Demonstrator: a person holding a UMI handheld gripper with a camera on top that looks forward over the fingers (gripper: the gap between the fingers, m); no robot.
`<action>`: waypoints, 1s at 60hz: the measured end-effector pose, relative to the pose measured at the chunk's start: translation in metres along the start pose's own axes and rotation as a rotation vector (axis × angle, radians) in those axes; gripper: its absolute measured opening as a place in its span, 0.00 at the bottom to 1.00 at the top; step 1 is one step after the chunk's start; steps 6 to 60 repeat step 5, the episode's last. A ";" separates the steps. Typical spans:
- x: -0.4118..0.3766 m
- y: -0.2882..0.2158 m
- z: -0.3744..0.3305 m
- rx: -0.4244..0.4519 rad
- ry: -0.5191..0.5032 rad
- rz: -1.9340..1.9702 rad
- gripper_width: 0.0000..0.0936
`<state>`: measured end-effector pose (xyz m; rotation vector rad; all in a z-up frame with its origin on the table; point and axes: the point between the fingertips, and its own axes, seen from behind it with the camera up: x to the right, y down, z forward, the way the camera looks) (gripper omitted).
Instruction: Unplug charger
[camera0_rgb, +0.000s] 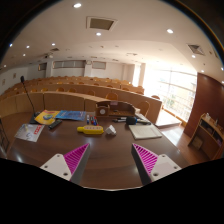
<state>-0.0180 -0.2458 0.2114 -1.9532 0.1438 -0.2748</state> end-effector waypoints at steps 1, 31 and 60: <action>-0.001 0.000 -0.001 0.000 -0.001 0.000 0.90; -0.002 -0.001 -0.005 0.003 -0.003 0.003 0.90; -0.002 -0.001 -0.005 0.003 -0.003 0.003 0.90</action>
